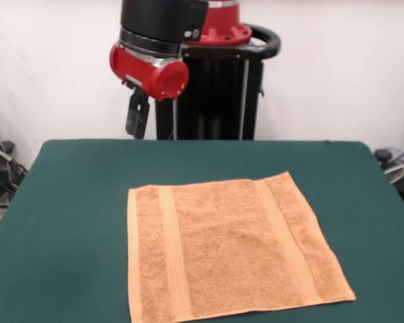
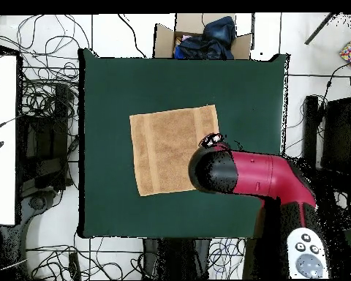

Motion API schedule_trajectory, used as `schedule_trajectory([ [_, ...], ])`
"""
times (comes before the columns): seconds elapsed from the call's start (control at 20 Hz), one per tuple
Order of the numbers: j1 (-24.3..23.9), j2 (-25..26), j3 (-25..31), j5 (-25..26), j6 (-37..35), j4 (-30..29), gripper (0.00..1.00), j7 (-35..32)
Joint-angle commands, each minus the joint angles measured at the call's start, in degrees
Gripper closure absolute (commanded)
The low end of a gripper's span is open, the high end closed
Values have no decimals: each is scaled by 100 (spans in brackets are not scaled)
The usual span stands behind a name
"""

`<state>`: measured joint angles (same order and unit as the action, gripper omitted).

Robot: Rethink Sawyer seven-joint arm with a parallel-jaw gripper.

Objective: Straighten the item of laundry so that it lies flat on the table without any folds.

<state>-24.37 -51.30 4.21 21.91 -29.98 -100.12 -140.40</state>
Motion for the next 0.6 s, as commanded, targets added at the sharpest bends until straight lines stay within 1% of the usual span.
schedule_trajectory([
  [0.05, 149, 2, 52, 297, 287, -744, 100, 67],
  [0.3, 40, -72, 162, 132, 93, -784, 100, 177],
  [0.5, 53, -156, 151, -4, -56, -850, 100, 92],
  [0.6, 34, -284, 178, -85, -242, -873, 100, 165],
])
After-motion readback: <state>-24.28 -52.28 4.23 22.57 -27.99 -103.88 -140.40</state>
